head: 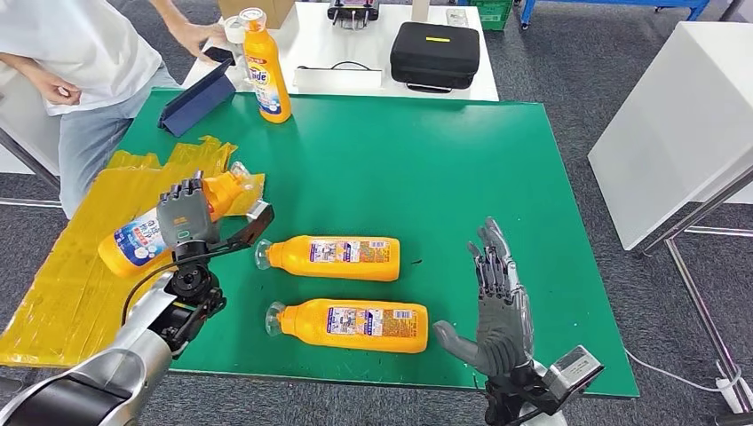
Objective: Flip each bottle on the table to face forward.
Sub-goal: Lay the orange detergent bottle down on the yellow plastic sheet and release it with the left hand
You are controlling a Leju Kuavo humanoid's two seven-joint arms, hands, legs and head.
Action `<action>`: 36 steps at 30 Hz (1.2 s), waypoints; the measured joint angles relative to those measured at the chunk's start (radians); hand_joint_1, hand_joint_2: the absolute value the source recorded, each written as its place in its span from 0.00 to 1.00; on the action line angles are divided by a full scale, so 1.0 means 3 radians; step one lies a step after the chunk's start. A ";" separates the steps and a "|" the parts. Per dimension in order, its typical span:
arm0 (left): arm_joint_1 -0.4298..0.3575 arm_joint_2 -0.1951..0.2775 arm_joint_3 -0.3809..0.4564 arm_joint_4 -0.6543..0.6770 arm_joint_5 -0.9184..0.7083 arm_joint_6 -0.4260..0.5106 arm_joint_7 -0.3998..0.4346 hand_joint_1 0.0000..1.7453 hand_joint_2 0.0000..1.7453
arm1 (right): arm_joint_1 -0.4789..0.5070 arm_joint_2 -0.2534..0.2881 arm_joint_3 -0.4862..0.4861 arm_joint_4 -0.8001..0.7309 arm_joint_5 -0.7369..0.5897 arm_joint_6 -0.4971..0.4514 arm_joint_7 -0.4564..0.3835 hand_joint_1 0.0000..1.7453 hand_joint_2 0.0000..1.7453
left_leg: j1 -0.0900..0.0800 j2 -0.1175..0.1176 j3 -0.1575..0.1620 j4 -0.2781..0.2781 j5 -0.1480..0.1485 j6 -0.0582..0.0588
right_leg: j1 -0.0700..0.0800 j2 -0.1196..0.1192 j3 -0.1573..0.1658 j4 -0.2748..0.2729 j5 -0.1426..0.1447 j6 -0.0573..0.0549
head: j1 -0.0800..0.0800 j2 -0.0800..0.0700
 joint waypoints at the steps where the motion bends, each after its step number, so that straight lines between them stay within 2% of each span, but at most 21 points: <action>1: 0.0010 0.0017 -0.0009 0.0014 0.0000 -0.0009 0.0005 1.00 1.00 | 0.0007 -0.0001 -0.0007 -0.0004 -0.0003 0.0000 0.0003 0.00 1.00 | 0.0000 0.0000 0.0000 0.0000 0.0000 0.0000 | 0.0000 0.0000 0.0000 0.0000 0.0000 0.0000 | 0.0000 0.0000; 15: 0.0237 0.0221 0.0180 0.0109 -0.0001 -0.0098 0.0014 1.00 1.00 | 0.0090 -0.0071 -0.0207 -0.0038 -0.0041 -0.0107 0.0040 0.00 1.00 | 0.0001 0.0002 0.0000 0.0000 0.0000 0.0000 | 0.0001 0.0002 0.0000 0.0000 0.0000 0.0000 | 0.0000 0.0000; 16: 0.0240 0.0228 0.0189 0.0117 -0.0001 -0.0111 0.0024 0.87 1.00 | 0.0092 -0.0076 -0.0216 -0.0038 -0.0047 -0.0115 0.0044 0.00 1.00 | 0.0001 0.0002 0.0000 0.0000 0.0000 0.0000 | 0.0001 0.0002 0.0000 0.0000 0.0000 0.0000 | 0.0000 0.0000; 19: 0.0249 0.0254 0.0215 0.0141 -0.0001 -0.0140 0.0076 0.12 1.00 | 0.0093 -0.0094 -0.0233 -0.0038 -0.0082 -0.0127 0.0058 0.00 1.00 | 0.0000 0.0002 0.0000 0.0000 0.0000 0.0000 | 0.0001 0.0003 0.0000 0.0000 0.0000 0.0000 | 0.0000 0.0000; 20: 0.0252 0.0262 0.0225 0.0148 -0.0001 -0.0144 0.0095 0.00 1.00 | 0.0094 -0.0099 -0.0236 -0.0038 -0.0096 -0.0131 0.0068 0.00 1.00 | 0.0000 0.0002 0.0000 0.0000 0.0000 0.0000 | 0.0001 0.0002 0.0000 0.0000 0.0000 0.0000 | 0.0000 0.0000; 24: 0.0256 0.0280 0.0306 0.0167 -0.0001 -0.0071 0.0103 0.00 1.00 | 0.0093 -0.0118 -0.0237 -0.0035 -0.0130 -0.0191 0.0146 0.00 1.00 | 0.0000 0.0001 0.0000 0.0000 0.0000 0.0000 | 0.0001 0.0002 0.0000 0.0000 0.0000 0.0000 | 0.0000 0.0000; 28: 0.0255 0.0288 0.0396 0.0170 0.0000 -0.0013 0.0073 0.00 1.00 | 0.0093 -0.0128 -0.0239 -0.0023 -0.0147 -0.0230 0.0176 0.00 0.00 | 0.0000 0.0001 0.0000 0.0000 0.0000 0.0000 | 0.0000 0.0002 0.0000 0.0000 0.0000 0.0000 | 0.0000 0.0000; 31: 0.0254 0.0290 0.0458 0.0171 -0.0002 0.0088 0.0013 0.00 1.00 | 0.0082 -0.0133 -0.0239 -0.0002 -0.0169 -0.0284 0.0226 0.00 0.00 | 0.0000 0.0001 0.0000 0.0000 0.0000 0.0000 | 0.0001 0.0002 0.0000 0.0000 0.0000 0.0000 | -0.0001 0.0000; 35: 0.0240 0.0285 0.0599 0.0170 0.0056 0.0310 -0.0254 0.00 1.00 | 0.0027 -0.0133 -0.0245 0.0087 -0.0302 -0.0387 0.0343 0.00 1.00 | 0.0000 0.0002 0.0002 0.0000 0.0000 -0.0001 | 0.0001 0.0003 0.0000 0.0000 0.0001 0.0000 | 0.0000 0.0000; 36: 0.0236 0.0275 0.0671 0.0162 0.0139 0.0360 -0.0427 0.00 1.00 | 0.0013 -0.0132 -0.0248 0.0115 -0.0350 -0.0413 0.0375 0.00 1.00 | 0.0000 0.0002 0.0002 0.0000 0.0000 -0.0001 | 0.0001 0.0003 0.0000 0.0000 0.0001 0.0000 | -0.0001 0.0000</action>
